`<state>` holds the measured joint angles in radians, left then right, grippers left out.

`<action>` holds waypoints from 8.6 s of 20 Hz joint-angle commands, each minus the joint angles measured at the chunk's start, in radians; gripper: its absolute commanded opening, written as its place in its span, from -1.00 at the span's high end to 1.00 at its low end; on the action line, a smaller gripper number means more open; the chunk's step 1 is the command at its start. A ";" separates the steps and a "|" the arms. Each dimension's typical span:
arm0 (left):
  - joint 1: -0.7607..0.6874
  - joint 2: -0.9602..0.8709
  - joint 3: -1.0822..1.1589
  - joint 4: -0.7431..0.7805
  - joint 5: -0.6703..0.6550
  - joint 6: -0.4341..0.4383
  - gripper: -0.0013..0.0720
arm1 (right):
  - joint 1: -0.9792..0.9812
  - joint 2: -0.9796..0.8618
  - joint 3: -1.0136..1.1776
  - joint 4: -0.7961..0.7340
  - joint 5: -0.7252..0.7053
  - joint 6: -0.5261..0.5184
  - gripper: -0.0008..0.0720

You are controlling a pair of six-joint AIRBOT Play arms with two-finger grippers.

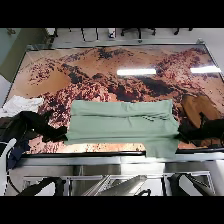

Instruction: Fold the shirts.

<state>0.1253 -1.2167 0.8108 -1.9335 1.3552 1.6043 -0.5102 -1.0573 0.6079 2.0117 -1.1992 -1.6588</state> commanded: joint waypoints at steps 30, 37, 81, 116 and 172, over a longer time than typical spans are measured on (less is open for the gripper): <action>-0.146 -0.670 1.047 -0.110 0.105 -0.063 -0.97 | 0.096 -0.590 0.709 -0.008 -0.090 -0.231 -0.99; -0.145 -0.670 1.240 -0.110 0.230 -0.115 -0.97 | 0.034 -0.737 0.723 0.214 -0.165 -0.402 -0.99; -0.616 -0.700 1.228 -0.423 -0.063 -0.032 0.93 | 0.403 -0.302 0.944 0.263 -0.328 -0.164 0.93; -0.031 0.228 0.661 -0.423 -0.162 0.246 0.93 | 0.657 -0.674 0.599 0.357 0.109 -0.073 -0.74; -0.031 0.229 0.660 -0.422 -0.098 0.246 0.93 | -0.394 -0.203 0.782 -0.365 -0.513 0.362 -0.82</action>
<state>0.0929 -0.9874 1.4715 -2.3562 1.2507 1.8500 -0.9043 -1.2655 1.4197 1.7218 -1.7012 -1.3449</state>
